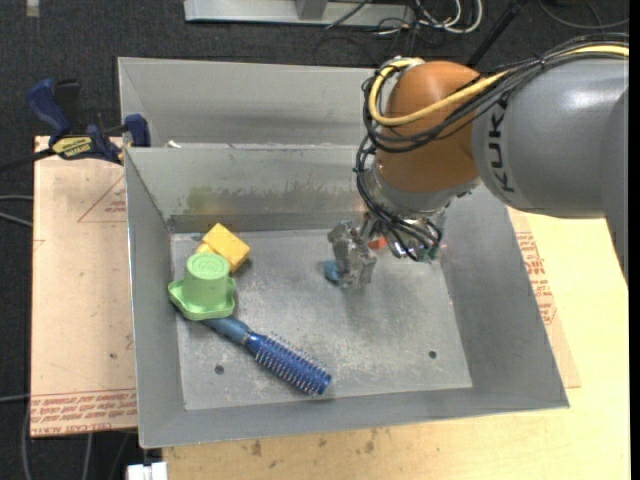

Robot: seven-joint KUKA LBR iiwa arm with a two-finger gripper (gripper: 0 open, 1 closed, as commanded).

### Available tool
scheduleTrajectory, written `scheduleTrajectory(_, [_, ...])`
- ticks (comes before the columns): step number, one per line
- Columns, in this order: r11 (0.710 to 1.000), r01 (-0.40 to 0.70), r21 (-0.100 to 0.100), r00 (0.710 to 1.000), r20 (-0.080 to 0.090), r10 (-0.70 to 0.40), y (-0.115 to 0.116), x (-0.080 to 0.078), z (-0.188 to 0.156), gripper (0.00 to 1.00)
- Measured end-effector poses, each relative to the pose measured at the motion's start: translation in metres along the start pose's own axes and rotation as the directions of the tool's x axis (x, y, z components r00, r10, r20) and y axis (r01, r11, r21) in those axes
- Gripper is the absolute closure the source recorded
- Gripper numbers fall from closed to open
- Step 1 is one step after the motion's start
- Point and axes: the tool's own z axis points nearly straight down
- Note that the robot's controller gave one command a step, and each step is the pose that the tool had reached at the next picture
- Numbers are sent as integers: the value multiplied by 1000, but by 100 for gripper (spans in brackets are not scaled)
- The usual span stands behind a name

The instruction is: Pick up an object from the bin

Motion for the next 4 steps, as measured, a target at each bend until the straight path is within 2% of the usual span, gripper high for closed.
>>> scheduleTrajectory(1, [1000, -1, 7, 1000, 16, 1, -9, -16, -70, 100])
scheduleTrajectory(2, [1000, 0, 5, 1000, 9, 0, -9, -14, -66, 0])
scheduleTrajectory(3, [998, 63, 4, 998, -3, -63, -57, 19, 19, 0])
scheduleTrajectory(4, [966, 259, 4, 966, 4, -259, -49, -32, 92, 0])
